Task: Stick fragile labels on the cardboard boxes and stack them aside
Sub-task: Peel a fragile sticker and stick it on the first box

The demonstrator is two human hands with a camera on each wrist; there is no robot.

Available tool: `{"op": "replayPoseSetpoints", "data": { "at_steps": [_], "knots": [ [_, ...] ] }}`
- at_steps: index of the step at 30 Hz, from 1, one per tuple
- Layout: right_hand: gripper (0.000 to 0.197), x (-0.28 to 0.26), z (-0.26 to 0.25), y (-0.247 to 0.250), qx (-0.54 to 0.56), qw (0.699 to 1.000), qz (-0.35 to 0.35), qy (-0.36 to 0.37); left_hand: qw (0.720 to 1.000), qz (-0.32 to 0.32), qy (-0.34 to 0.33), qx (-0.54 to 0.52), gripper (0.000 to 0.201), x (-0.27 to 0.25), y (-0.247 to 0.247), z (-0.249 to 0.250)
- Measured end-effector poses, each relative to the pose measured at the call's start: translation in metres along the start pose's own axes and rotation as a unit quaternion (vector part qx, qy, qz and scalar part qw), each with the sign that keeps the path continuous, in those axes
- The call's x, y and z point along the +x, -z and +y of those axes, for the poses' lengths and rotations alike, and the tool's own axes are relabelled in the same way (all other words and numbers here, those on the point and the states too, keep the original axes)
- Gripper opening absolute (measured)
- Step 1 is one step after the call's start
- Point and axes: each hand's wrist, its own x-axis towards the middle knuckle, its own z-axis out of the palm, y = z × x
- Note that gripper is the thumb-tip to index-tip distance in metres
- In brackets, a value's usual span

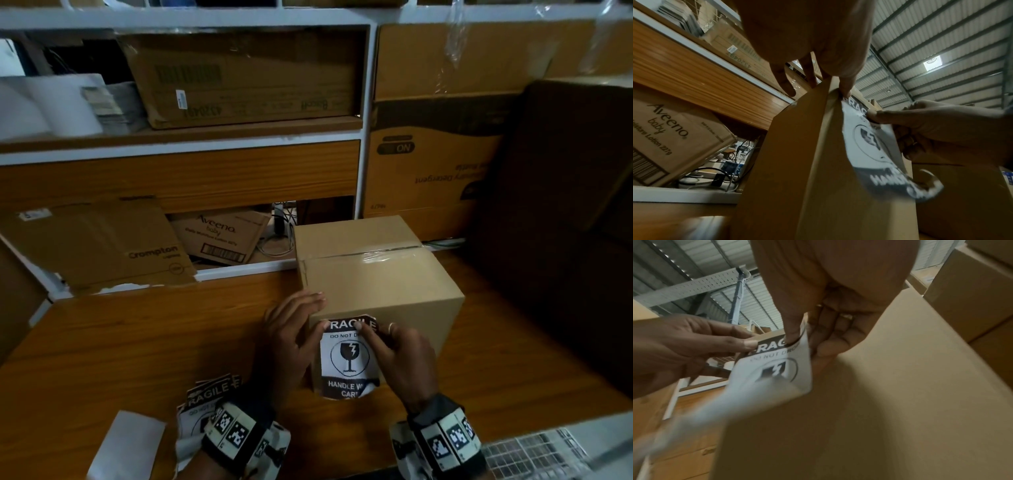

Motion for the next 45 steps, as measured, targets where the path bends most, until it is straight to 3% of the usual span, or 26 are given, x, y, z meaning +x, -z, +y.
{"op": "replayPoseSetpoints", "data": {
  "at_steps": [4, 8, 11, 15, 18, 26, 32, 39, 45],
  "knots": [
    [0.032, 0.002, 0.005, 0.009, 0.012, 1.0, 0.018, 0.009, 1.0, 0.002, 0.004, -0.018, 0.029, 0.001, 0.001, -0.003],
    [0.04, 0.002, 0.016, 0.013, -0.019, 0.997, 0.058, 0.036, 0.999, 0.022, -0.005, -0.033, 0.028, 0.002, -0.001, 0.0],
    [0.035, -0.001, 0.017, 0.008, -0.071, 0.986, 0.111, 0.099, 0.998, 0.047, -0.005, -0.037, 0.028, 0.001, -0.008, 0.004],
    [0.065, 0.008, -0.001, 0.004, -0.15, 0.959, 0.186, 0.155, 0.999, 0.051, 0.002, -0.014, 0.034, 0.001, -0.014, 0.003],
    [0.074, 0.024, 0.0, 0.004, -0.143, 0.968, 0.161, 0.125, 0.999, 0.053, -0.001, 0.001, 0.034, 0.001, -0.016, 0.0],
    [0.055, 0.031, 0.018, 0.001, -0.089, 0.971, 0.171, 0.144, 0.994, 0.083, 0.021, 0.063, 0.047, 0.007, -0.027, 0.006],
    [0.066, 0.031, 0.022, -0.012, -0.045, 0.977, 0.159, 0.131, 0.991, 0.081, 0.038, 0.101, 0.052, 0.007, -0.029, 0.01],
    [0.056, 0.038, 0.034, -0.005, -0.067, 0.97, 0.164, 0.167, 0.999, 0.05, -0.01, 0.005, 0.026, 0.001, -0.02, -0.008],
    [0.058, 0.037, 0.026, -0.011, -0.078, 0.961, 0.197, 0.178, 0.999, 0.042, 0.006, -0.026, 0.033, -0.007, -0.024, -0.006]
  ]
}}
